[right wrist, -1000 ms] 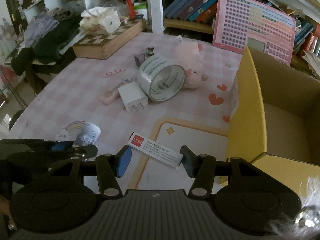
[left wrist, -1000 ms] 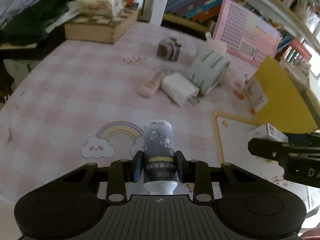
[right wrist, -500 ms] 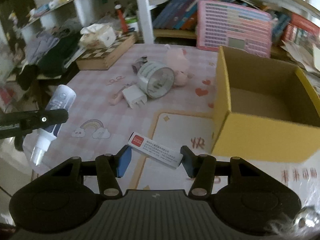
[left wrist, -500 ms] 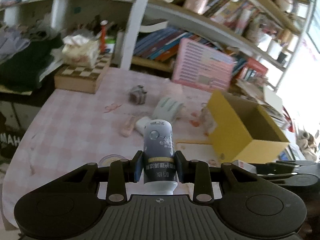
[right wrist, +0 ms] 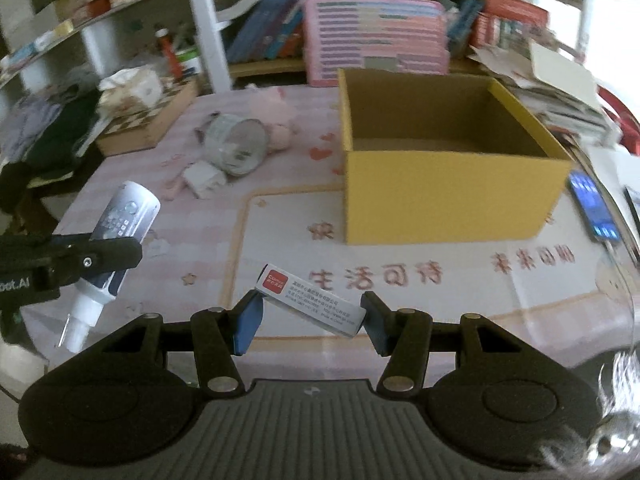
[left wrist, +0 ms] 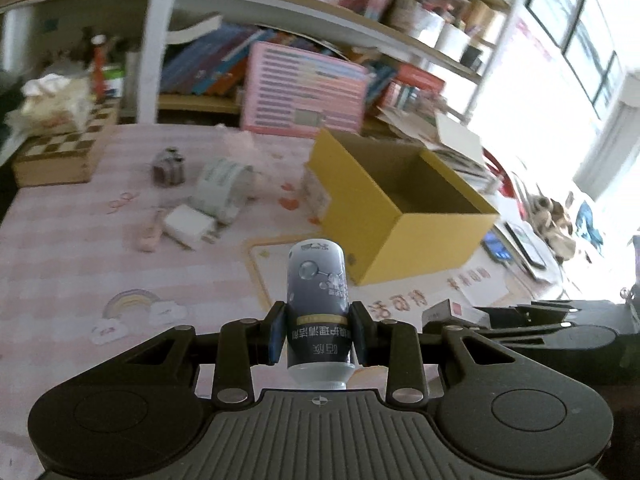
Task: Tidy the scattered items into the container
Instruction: 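Carry the bottle in the left gripper over the yellow box while the right carries the small box, then open the left gripper to drop the bottle in the yellow box while the right drops the small box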
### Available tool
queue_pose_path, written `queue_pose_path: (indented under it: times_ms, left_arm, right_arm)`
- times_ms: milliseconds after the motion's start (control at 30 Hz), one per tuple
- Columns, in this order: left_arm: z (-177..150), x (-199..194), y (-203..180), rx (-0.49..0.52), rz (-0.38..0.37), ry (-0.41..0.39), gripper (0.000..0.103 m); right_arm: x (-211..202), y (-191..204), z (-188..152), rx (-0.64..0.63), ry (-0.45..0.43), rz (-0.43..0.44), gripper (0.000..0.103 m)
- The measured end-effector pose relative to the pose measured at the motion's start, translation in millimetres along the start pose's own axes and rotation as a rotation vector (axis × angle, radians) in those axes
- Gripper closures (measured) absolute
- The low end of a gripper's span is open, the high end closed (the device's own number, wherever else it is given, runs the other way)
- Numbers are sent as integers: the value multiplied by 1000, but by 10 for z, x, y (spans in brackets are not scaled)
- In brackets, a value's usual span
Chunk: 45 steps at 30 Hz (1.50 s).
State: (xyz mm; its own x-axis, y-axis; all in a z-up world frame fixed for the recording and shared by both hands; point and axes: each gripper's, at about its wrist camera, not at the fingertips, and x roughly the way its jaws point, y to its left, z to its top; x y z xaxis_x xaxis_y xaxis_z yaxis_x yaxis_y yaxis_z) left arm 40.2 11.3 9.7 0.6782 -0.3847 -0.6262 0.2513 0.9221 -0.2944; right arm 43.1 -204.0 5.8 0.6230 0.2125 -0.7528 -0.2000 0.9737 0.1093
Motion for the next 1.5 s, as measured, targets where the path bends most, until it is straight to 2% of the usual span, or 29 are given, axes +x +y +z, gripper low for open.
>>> queue_pose_path:
  times_ms: [300, 500, 800, 1033, 1267, 1500]
  left_arm:
    - [147, 299, -286, 62, -47, 25, 71]
    - [344, 550, -518, 95, -54, 11, 71]
    - [805, 976, -869, 95, -34, -47, 71]
    - [1105, 1335, -1162, 121, 13, -74, 71]
    - [1360, 1843, -1324, 160, 93, -24, 71]
    - [1393, 2445, -1328, 239, 169, 107, 71]
  right_arm:
    - [3, -409, 52, 66, -6, -47, 51]
    - [-7, -774, 249, 72, -59, -59, 51]
    - [53, -1321, 790, -64, -158, -68, 51]
    - [303, -1627, 1206, -212, -176, -28, 51]
    - [792, -1766, 1480, -352, -109, 21, 51]
    - [1496, -1839, 1629, -488, 36, 45, 51]
